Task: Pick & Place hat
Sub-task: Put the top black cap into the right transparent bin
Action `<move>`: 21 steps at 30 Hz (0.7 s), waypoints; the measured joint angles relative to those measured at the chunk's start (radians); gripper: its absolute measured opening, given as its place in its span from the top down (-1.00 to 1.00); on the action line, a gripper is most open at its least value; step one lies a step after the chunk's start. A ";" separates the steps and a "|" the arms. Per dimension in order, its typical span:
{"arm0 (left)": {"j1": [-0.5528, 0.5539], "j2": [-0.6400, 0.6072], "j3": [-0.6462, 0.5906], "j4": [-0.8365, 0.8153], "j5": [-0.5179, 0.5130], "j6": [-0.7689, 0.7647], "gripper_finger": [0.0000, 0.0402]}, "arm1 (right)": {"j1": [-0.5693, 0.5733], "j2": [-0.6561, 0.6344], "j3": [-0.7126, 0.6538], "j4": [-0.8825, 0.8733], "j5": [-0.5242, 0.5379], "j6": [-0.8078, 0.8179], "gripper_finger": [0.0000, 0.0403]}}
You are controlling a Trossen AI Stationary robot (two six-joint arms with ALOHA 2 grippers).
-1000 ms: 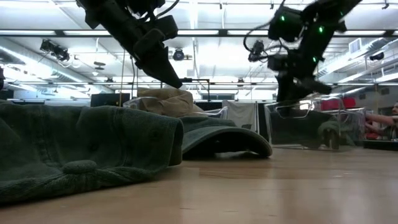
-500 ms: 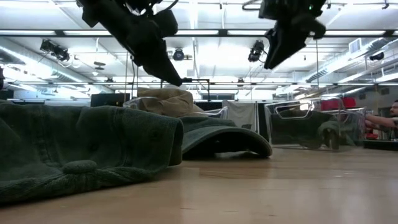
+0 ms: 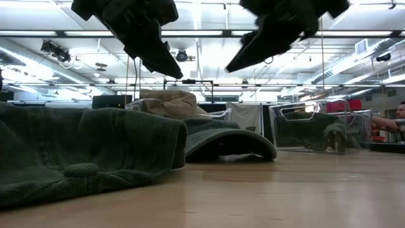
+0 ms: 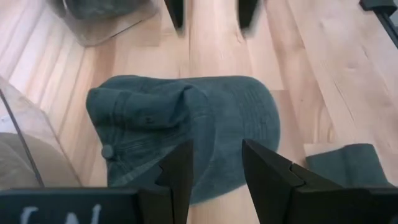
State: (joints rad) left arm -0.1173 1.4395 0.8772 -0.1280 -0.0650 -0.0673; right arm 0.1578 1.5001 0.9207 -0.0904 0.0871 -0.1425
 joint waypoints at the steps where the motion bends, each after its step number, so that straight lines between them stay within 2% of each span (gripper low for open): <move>1: 0.000 0.000 0.000 0.003 -0.001 0.000 0.30 | 0.006 0.033 0.000 0.043 0.000 0.000 -0.14; 6: 0.001 0.000 0.000 0.003 -0.015 0.000 0.30 | 0.010 0.206 0.000 0.252 0.001 0.038 -0.19; 10: 0.001 0.000 0.000 0.002 -0.016 -0.001 0.30 | 0.002 0.291 0.000 0.263 0.002 0.068 -0.19; 15: 0.001 0.000 0.000 0.002 -0.016 0.000 0.30 | -0.018 0.319 0.001 0.229 0.001 0.131 -0.19; 21: 0.001 0.000 0.000 0.002 -0.017 0.000 0.30 | -0.026 0.319 0.001 0.212 -0.004 0.111 -0.13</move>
State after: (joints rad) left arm -0.1165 1.4399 0.8772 -0.1257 -0.0822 -0.0675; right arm 0.1322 1.8191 0.9222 0.1217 0.0835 -0.0310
